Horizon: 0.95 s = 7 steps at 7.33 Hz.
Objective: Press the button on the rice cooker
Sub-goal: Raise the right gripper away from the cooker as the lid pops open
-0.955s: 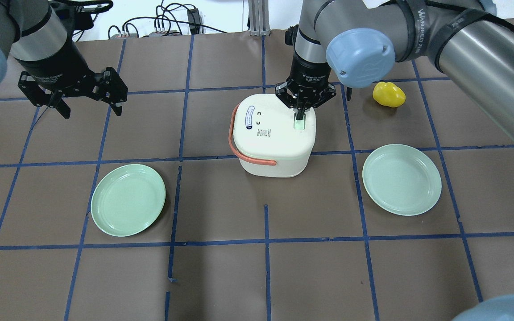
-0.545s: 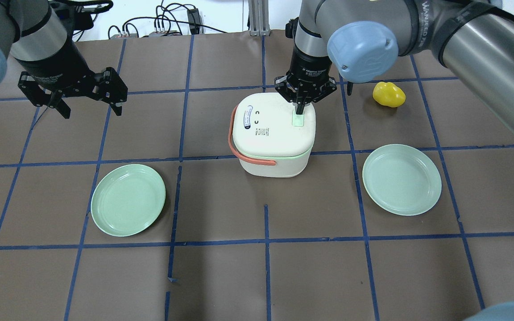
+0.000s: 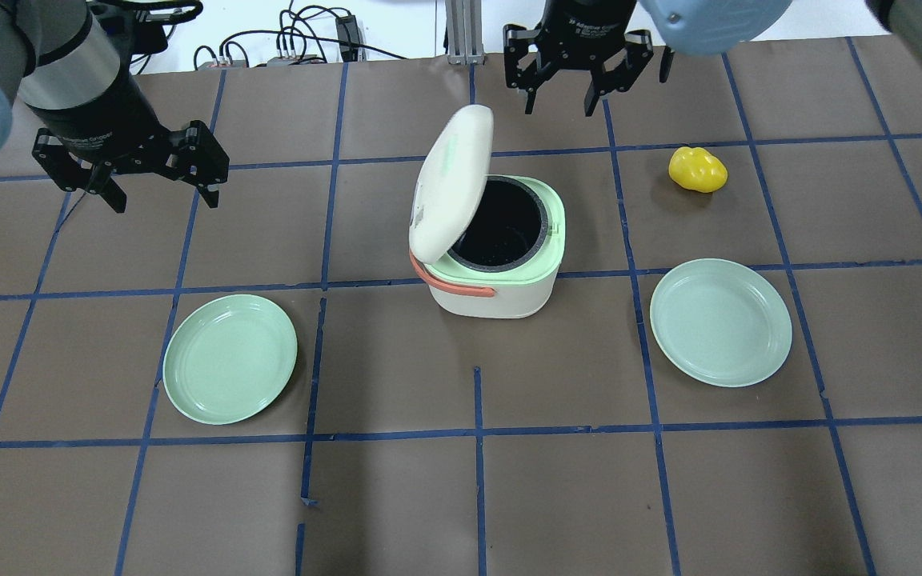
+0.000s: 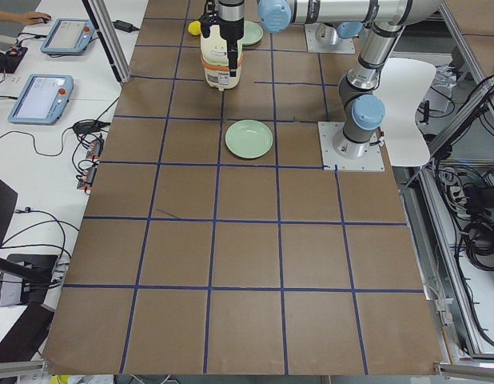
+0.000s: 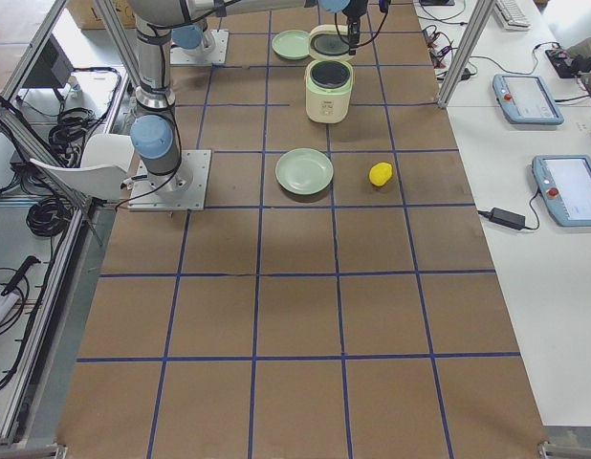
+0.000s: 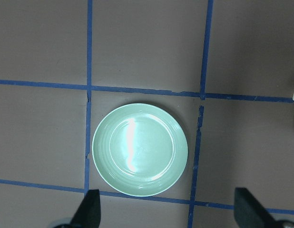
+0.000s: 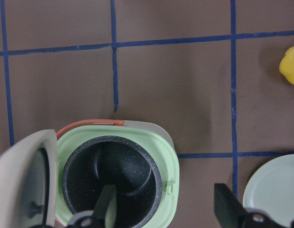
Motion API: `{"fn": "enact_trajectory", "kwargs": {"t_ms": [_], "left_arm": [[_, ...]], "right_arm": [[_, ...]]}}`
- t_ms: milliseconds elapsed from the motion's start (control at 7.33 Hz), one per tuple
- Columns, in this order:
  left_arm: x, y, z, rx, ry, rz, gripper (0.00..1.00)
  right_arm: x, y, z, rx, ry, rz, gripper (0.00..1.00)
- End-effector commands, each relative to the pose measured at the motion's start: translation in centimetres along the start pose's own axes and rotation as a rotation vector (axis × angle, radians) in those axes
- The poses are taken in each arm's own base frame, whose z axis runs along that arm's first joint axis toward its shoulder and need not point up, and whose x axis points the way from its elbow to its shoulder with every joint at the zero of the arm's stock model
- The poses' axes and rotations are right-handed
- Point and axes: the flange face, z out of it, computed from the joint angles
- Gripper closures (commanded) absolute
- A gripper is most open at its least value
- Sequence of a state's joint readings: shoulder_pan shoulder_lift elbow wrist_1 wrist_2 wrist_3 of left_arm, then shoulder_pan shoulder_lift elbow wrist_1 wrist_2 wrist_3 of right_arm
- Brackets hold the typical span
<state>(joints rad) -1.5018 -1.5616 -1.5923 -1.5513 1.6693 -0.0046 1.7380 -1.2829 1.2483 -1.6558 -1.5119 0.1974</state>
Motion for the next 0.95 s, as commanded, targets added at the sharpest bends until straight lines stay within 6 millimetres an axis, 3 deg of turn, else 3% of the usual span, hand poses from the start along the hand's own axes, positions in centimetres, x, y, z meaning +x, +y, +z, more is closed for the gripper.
{"fn": "enact_trajectory", "kwargs": {"t_ms": [0, 136, 409, 545, 818], "left_arm": [[0.0, 0.0, 0.0, 0.000, 0.000, 0.000, 0.00], [0.0, 0.0, 0.0, 0.000, 0.000, 0.000, 0.00], [0.0, 0.0, 0.0, 0.000, 0.000, 0.000, 0.00], [0.0, 0.0, 0.0, 0.000, 0.000, 0.000, 0.00], [0.0, 0.0, 0.0, 0.000, 0.000, 0.000, 0.00]], "right_arm": [[5.3, -1.2, -2.0, 0.023, 0.032, -0.105, 0.04], [8.1, -0.5, -2.0, -0.018, 0.037, -0.103, 0.04], [12.7, 3.2, -2.3, -0.047, 0.035, -0.111, 0.06], [13.9, 4.4, -1.1, -0.066, 0.045, -0.101, 0.06], [14.3, 4.7, -1.1, -0.068, 0.061, -0.095, 0.05]]}}
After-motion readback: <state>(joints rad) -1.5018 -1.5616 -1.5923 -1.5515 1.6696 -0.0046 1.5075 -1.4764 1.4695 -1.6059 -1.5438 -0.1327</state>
